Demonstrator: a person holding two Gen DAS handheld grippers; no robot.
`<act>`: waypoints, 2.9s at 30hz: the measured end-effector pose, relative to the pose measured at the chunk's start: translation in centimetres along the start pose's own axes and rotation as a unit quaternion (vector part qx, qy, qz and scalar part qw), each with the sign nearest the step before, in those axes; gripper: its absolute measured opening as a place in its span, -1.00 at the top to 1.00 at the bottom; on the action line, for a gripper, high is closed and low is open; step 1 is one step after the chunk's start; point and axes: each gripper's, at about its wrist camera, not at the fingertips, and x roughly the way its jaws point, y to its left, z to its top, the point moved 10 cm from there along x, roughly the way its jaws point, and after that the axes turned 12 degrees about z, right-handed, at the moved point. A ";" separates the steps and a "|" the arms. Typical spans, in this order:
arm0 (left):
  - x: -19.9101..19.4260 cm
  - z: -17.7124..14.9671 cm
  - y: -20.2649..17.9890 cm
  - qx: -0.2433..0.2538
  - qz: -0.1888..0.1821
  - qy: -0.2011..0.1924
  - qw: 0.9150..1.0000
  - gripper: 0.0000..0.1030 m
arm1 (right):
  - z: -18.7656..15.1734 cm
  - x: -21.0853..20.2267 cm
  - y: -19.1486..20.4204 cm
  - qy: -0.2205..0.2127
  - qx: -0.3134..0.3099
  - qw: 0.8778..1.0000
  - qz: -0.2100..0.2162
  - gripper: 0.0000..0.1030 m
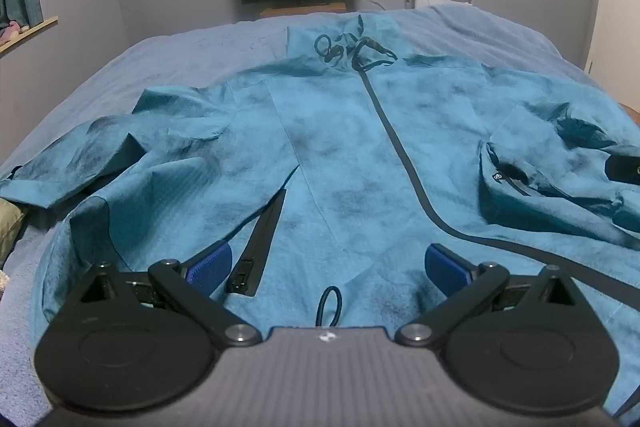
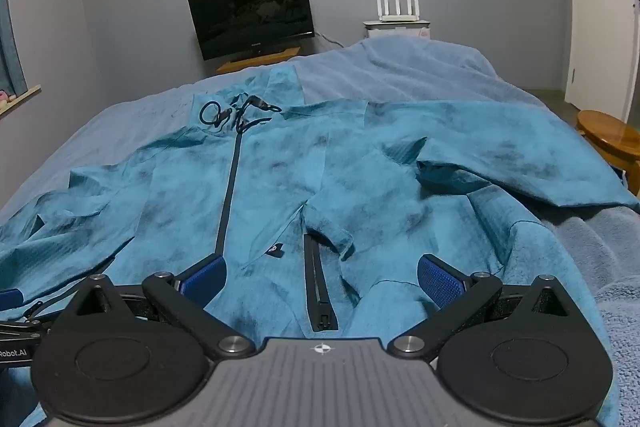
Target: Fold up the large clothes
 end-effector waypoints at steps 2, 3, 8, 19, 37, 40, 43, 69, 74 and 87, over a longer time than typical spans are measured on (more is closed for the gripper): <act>0.0 0.0 0.3 -0.004 -0.002 0.000 1.000 -1.00 | 0.0 0.0 0.0 0.000 0.000 1.000 0.000 -1.00; 0.0 0.0 0.3 -0.005 -0.003 0.001 1.000 -1.00 | 0.0 0.0 0.0 0.001 0.001 1.000 0.000 -1.00; 0.0 0.0 0.3 -0.004 -0.003 0.000 1.000 -1.00 | 0.0 -0.2 -0.1 0.001 0.001 1.000 0.001 -1.00; 0.0 0.0 0.3 -0.005 -0.004 0.001 1.000 -1.00 | 0.0 0.1 0.0 0.002 0.002 1.000 0.001 -1.00; 0.0 0.0 0.3 -0.005 -0.004 0.002 1.000 -1.00 | -0.2 0.2 0.0 0.005 0.002 1.000 0.001 -1.00; 0.0 0.0 0.3 -0.005 -0.004 0.002 1.000 -1.00 | -0.6 0.7 0.3 0.005 0.001 1.000 0.000 -1.00; 0.0 0.0 0.3 -0.005 -0.004 0.002 1.000 -1.00 | -0.7 0.7 0.3 0.006 0.001 1.000 0.000 -1.00; 0.0 0.0 0.3 -0.005 -0.004 0.004 1.000 -1.00 | -0.9 1.0 0.4 0.013 0.002 1.000 0.000 -1.00; 0.0 0.0 0.3 -0.006 -0.006 0.004 1.000 -1.00 | -0.9 1.1 0.4 0.013 0.002 1.000 0.000 -1.00; -5.0 4.3 0.4 -0.086 -0.063 -0.081 0.991 -1.00 | 2.4 -3.3 0.6 -0.077 0.076 0.990 0.087 -1.00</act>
